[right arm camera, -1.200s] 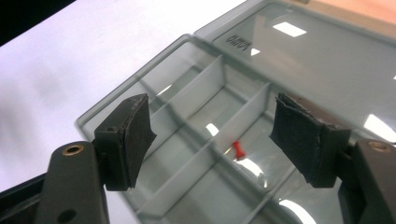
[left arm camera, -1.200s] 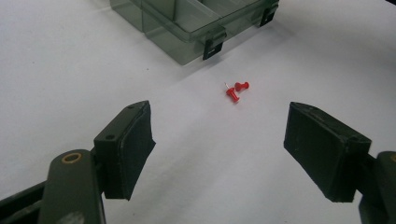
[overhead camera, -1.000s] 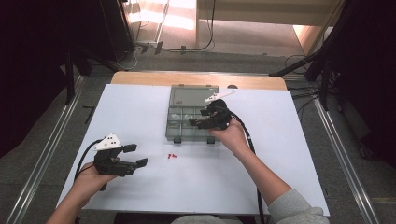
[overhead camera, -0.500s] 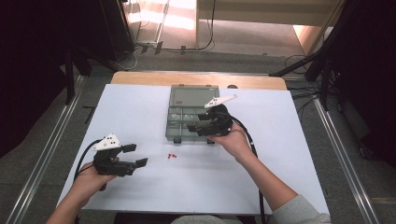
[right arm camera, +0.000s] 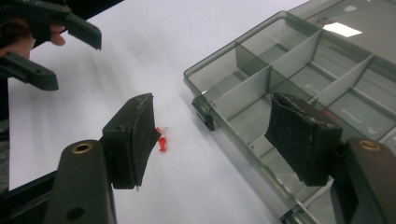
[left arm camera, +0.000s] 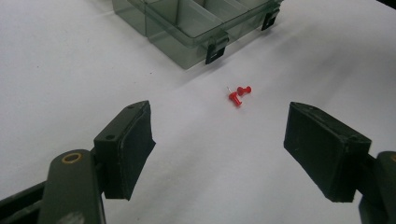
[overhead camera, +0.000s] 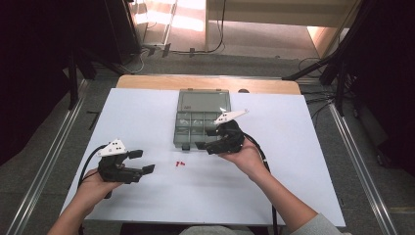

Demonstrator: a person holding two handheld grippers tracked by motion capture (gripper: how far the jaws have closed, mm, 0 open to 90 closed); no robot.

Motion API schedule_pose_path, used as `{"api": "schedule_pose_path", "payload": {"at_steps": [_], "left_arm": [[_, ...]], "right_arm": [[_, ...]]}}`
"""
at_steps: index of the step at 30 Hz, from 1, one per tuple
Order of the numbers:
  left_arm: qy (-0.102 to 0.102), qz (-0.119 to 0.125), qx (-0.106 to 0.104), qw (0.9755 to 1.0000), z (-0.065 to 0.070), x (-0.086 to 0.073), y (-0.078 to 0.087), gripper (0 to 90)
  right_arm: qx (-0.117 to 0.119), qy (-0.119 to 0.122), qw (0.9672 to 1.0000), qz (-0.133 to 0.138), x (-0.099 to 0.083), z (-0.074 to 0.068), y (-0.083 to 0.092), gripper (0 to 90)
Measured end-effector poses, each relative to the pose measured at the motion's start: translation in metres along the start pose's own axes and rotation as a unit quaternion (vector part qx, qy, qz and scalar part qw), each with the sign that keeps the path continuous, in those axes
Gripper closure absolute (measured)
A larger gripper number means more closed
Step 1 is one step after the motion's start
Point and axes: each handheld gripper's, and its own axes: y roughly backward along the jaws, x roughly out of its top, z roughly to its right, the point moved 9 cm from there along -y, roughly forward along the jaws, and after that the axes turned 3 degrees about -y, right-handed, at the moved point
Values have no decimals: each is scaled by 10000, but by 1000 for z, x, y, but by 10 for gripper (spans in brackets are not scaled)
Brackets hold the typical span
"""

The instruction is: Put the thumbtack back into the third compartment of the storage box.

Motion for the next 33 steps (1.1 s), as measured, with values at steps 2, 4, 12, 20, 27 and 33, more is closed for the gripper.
{"api": "schedule_pose_path", "payload": {"at_steps": [2, 4, 12, 20, 27, 33], "left_arm": [[-13, -11, 3, 10000, 0, 0, 0, 234], [5, 3, 6, 10000, 0, 0, 0, 234], [-3, 8, 29, 10000, -1, 0, 1, 234], [-10, 2, 11, 10000, 0, 0, 1, 234], [-1, 5, 52, 10000, -1, 0, 2, 234], [0, 8, 33, 10000, 0, 0, 2, 234]], "right_arm": [[-5, 42, 10000, -41, -3, -3, -2, 333], [11, 100, 9999, -64, -5, -5, -5, 337], [63, 189, 9998, -59, -7, -10, -8, 348], [116, 319, 9993, -124, -11, -16, -16, 354], [186, 381, 9987, -277, -17, -21, -27, 356], [207, 467, 9980, -363, -21, -27, -34, 356]]}}
